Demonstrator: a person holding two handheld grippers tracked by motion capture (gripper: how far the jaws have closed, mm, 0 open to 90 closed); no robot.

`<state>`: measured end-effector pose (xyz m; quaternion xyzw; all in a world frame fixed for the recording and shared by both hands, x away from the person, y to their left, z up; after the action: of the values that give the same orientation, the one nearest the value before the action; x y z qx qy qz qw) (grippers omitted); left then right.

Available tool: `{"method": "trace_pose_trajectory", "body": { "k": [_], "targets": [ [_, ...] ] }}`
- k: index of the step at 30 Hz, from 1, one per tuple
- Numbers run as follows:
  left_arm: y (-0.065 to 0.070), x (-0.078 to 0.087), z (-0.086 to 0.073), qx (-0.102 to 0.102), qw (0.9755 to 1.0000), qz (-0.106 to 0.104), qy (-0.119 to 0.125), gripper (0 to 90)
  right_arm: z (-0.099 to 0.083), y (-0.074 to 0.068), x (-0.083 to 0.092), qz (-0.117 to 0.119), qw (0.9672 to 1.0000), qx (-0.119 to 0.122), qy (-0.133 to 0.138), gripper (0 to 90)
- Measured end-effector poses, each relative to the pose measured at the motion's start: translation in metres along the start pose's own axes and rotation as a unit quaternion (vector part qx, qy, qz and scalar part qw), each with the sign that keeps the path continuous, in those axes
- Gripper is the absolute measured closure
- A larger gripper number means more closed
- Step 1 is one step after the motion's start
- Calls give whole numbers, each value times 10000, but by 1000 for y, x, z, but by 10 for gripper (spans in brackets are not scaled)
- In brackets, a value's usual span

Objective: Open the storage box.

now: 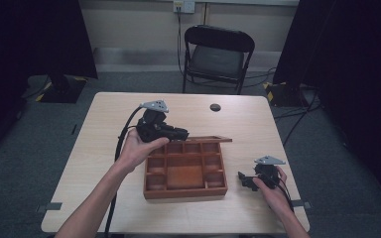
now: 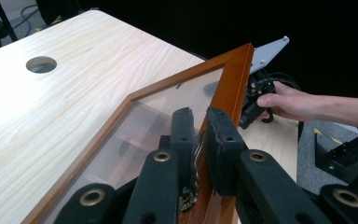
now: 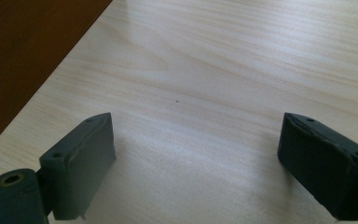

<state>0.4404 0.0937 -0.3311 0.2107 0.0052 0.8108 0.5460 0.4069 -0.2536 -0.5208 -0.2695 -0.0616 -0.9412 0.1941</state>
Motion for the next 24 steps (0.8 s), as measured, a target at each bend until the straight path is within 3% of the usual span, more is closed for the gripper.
{"method": "trace_pose_trajectory", "body": {
  "k": [13,24],
  "targets": [
    [-3,0,3,83,9999,15,82,815,0,0,0,0,10000,1,0,104],
    [-4,0,6,26,9999,83,51,818,0,0,0,-3,10000,-3,-1,104]
  ]
}}
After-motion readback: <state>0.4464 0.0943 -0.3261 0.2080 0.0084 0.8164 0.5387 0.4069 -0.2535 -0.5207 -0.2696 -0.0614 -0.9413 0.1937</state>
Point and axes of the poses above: each handheld gripper's, and its own axes: x roughly backward along the jaws, z roughly out of its top, y roughly to its right, the point moved 3 cm from there along -x, roughly forward along the jaws, and after that the axes turned 11 degrees about y, right-handed, at the moved point
